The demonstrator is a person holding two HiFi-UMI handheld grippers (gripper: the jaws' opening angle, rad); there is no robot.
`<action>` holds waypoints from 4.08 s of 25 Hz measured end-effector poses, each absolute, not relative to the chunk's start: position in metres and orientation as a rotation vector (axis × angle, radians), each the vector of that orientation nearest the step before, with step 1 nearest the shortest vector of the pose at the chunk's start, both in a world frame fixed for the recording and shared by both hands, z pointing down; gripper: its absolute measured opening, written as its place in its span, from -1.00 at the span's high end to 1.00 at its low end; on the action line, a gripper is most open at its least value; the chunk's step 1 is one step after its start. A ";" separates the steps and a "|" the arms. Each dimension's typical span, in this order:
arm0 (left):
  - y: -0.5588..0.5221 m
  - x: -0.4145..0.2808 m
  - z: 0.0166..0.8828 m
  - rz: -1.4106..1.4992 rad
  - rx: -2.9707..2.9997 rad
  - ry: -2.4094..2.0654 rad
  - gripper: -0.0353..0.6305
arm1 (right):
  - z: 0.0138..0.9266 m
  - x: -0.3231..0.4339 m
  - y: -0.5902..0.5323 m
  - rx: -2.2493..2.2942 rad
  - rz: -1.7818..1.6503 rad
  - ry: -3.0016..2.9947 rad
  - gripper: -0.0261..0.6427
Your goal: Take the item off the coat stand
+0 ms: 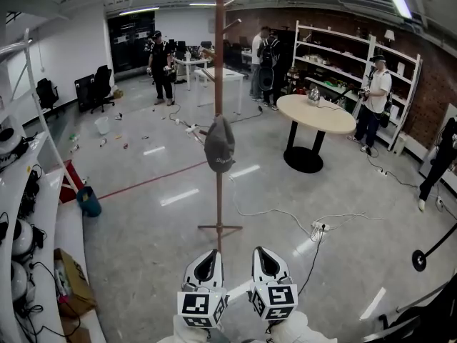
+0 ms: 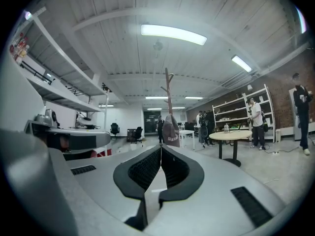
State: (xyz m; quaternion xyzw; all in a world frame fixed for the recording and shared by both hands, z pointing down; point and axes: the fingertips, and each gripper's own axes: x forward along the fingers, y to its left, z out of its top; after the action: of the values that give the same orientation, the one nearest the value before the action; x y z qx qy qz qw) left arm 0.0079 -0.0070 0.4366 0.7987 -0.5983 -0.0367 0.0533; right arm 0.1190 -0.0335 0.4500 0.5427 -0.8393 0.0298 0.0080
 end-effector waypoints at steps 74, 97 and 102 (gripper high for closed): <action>-0.352 -0.097 0.432 -0.124 2.409 -1.877 0.92 | 0.410 -0.008 -0.356 1.640 -0.141 -2.720 0.89; -0.370 -0.105 0.432 -0.110 2.413 -1.833 0.92 | 0.418 -0.008 -0.383 1.616 0.035 -2.660 0.16; -0.371 -0.114 0.435 -0.100 2.382 -1.860 0.92 | 0.420 -0.011 -0.399 1.593 0.052 -2.662 0.13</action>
State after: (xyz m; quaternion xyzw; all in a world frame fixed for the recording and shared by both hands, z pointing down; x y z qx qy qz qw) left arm -0.1140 -0.3709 0.4346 0.7864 -0.6140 -0.0330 0.0588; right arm -0.0105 -0.3986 0.4203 0.5132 -0.8579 0.0166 0.0194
